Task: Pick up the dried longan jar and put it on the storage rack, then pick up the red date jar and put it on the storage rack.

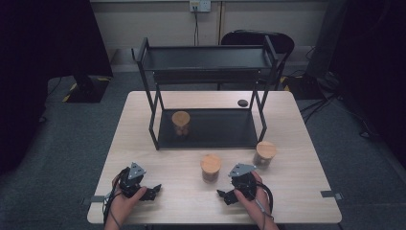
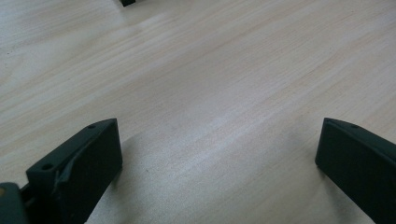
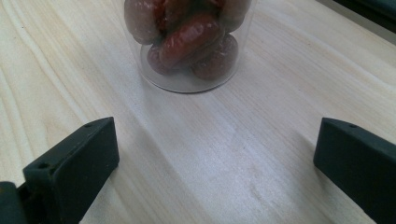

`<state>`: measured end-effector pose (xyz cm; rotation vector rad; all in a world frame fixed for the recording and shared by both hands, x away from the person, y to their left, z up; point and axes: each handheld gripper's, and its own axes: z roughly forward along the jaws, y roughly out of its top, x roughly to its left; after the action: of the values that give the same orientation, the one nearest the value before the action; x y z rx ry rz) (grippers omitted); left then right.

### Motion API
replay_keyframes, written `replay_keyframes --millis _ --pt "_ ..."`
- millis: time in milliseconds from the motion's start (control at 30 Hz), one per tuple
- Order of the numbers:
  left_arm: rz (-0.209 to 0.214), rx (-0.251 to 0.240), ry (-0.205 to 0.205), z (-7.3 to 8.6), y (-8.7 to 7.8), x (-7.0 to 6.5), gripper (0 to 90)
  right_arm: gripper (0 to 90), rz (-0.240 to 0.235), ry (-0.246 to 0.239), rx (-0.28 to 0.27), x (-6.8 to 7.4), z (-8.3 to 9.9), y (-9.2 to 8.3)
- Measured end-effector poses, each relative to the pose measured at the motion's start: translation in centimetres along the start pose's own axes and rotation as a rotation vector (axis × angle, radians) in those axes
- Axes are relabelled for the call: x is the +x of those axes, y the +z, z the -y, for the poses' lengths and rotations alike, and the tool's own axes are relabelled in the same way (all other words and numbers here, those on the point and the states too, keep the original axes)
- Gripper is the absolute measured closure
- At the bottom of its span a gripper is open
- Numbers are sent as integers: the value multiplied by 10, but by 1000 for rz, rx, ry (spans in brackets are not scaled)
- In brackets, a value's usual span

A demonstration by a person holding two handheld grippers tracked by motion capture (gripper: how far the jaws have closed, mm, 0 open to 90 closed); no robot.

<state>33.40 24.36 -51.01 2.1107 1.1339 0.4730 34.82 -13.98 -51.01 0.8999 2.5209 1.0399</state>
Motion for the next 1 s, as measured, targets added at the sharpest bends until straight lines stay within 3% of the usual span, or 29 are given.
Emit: replay_keyframes --millis 1000 --pt "-13 0 -13 1 -1 -1 1 6 -10 1 -5 1 -2 1"
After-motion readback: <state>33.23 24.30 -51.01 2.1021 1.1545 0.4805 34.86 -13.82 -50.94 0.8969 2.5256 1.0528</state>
